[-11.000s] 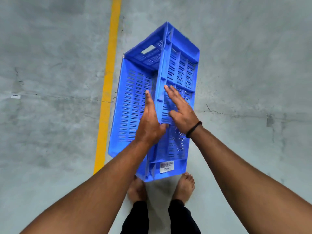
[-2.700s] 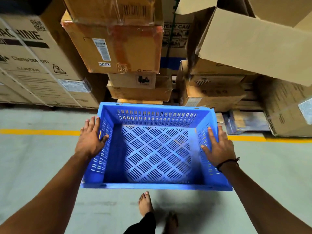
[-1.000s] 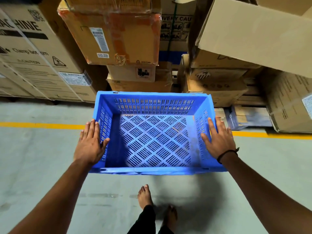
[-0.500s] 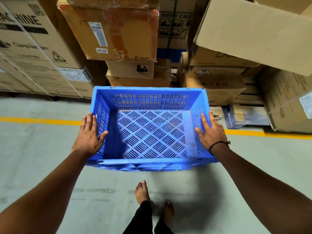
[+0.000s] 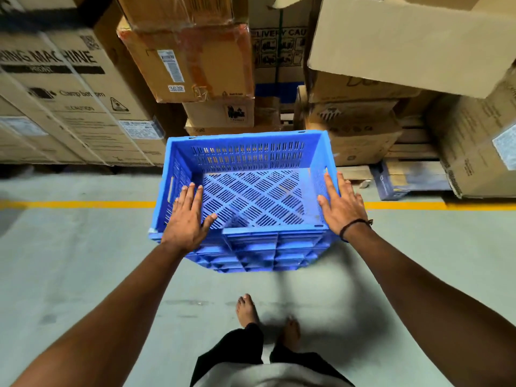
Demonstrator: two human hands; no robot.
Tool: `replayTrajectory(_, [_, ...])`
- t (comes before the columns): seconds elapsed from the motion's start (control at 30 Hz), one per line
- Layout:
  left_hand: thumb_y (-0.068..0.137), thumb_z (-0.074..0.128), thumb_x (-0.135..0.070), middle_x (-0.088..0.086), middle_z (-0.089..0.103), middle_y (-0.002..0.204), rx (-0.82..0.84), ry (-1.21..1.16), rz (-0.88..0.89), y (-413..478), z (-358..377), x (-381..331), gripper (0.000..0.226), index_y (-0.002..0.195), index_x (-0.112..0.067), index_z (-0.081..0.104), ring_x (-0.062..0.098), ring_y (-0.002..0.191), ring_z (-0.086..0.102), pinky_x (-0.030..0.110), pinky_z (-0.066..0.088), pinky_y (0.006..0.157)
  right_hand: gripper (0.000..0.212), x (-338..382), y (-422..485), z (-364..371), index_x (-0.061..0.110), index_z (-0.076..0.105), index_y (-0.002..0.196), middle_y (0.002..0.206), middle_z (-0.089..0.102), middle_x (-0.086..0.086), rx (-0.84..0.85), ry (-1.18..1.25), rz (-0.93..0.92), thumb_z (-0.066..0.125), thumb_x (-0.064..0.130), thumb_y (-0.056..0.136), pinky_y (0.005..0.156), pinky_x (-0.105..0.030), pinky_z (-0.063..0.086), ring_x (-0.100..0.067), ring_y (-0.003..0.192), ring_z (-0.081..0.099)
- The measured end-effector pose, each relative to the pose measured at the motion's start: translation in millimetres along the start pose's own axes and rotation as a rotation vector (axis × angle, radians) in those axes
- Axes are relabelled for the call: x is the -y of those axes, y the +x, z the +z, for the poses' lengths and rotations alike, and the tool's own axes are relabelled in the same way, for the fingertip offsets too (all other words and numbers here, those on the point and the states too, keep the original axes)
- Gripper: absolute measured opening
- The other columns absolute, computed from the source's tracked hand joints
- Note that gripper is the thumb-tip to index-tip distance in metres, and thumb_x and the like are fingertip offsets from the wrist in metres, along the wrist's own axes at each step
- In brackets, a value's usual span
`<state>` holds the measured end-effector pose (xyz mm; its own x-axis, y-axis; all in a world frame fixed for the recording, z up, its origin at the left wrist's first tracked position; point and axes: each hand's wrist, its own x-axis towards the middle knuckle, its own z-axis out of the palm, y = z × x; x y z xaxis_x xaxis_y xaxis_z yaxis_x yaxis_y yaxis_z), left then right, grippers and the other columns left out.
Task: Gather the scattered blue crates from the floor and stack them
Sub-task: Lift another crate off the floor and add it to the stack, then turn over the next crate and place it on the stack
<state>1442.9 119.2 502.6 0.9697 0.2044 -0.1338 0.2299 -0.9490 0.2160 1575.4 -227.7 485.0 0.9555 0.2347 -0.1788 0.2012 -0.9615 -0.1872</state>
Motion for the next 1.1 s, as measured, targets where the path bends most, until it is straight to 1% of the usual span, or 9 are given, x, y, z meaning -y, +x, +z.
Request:
replayTrajectory(0.17, [0.091,0.028,-0.064,0.009,-0.003,0.160,0.023,-0.019,0.132,-24,0,-36,0.085,0.151,-0.009,0.008,0.023,0.147,-0.008,0.040,0.000,0.120,0.064,-6,-59,-11,0.031,0.004,0.150,0.160,0.004,-0.004,-0.103,0.033,-0.019,0.026,0.052,0.094,0.111,-0.048,0.024,-0.028,0.144,0.019])
replayTrajectory(0.27, [0.093,0.032,-0.059,0.011,-0.001,0.160,0.048,-0.015,0.218,-36,-2,-54,0.079,0.151,-0.008,0.011,0.025,0.147,-0.007,0.042,0.002,0.120,0.067,-9,-107,-13,0.030,0.009,0.151,0.159,0.008,-0.008,-0.170,0.091,0.082,0.032,0.053,0.092,0.110,-0.047,0.027,-0.032,0.141,0.024])
replayTrajectory(0.43, [0.096,0.037,-0.050,0.008,-0.004,0.160,0.097,-0.051,0.410,-70,-4,-82,0.074,0.151,-0.011,0.008,0.024,0.147,-0.008,0.045,0.003,0.120,0.073,1,-208,-5,0.024,0.024,0.149,0.151,0.028,-0.021,-0.276,0.161,0.170,0.023,0.060,0.085,0.101,-0.047,0.042,-0.036,0.134,0.038])
replayTrajectory(0.57, [0.095,0.042,-0.047,0.001,-0.007,0.161,0.163,-0.173,0.594,-127,-8,-87,0.073,0.152,-0.014,0.009,0.024,0.147,0.009,0.041,0.015,0.119,0.073,26,-291,12,0.022,0.031,0.146,0.146,0.035,-0.023,-0.334,0.201,0.279,0.029,0.060,0.085,0.098,-0.046,0.044,-0.036,0.131,0.042])
replayTrajectory(0.67, [0.094,0.047,-0.044,0.003,-0.004,0.161,0.174,-0.135,0.710,-167,-5,-87,0.072,0.151,-0.013,0.014,0.025,0.146,0.012,0.040,0.014,0.119,0.069,43,-356,23,0.021,0.035,0.145,0.145,0.038,-0.023,-0.370,0.236,0.340,0.035,0.059,0.087,0.095,-0.046,0.048,-0.036,0.129,0.045])
replayTrajectory(0.77, [0.094,0.049,-0.042,-0.004,-0.001,0.161,0.257,-0.172,0.781,-211,-5,-100,0.070,0.151,-0.020,0.017,0.023,0.142,0.027,0.043,0.029,0.113,0.069,52,-432,29,0.021,0.031,0.146,0.150,0.034,-0.016,-0.475,0.323,0.451,0.040,0.057,0.088,0.102,-0.043,0.043,-0.029,0.135,0.039])
replayTrajectory(0.87, [0.093,0.048,-0.045,-0.007,0.009,0.160,0.284,-0.198,0.871,-254,-7,-122,0.068,0.151,-0.025,0.018,0.017,0.142,0.029,0.041,0.032,0.110,0.074,53,-508,29,0.021,0.019,0.150,0.155,0.026,0.001,-0.538,0.416,0.553,0.051,0.049,0.090,0.109,-0.034,0.035,-0.015,0.141,0.029])
replayTrajectory(1.0, [0.083,0.034,-0.060,0.007,0.044,0.146,0.211,-0.082,1.114,-311,1,-165,0.071,0.138,-0.016,0.045,0.025,0.134,0.042,0.044,0.028,0.110,0.079,45,-611,35,0.020,0.026,0.148,0.150,0.038,-0.003,-0.548,0.269,0.717,0.037,0.065,0.084,0.104,-0.047,0.038,-0.028,0.136,0.038])
replayTrajectory(1.1, [0.083,0.033,-0.061,0.006,0.049,0.142,0.191,-0.015,1.255,-363,16,-201,0.069,0.134,-0.018,0.050,0.023,0.134,0.042,0.050,0.024,0.111,0.082,40,-685,46,0.021,0.030,0.146,0.150,0.037,-0.007,-0.553,0.268,0.842,0.030,0.069,0.080,0.106,-0.050,0.035,-0.030,0.139,0.034])
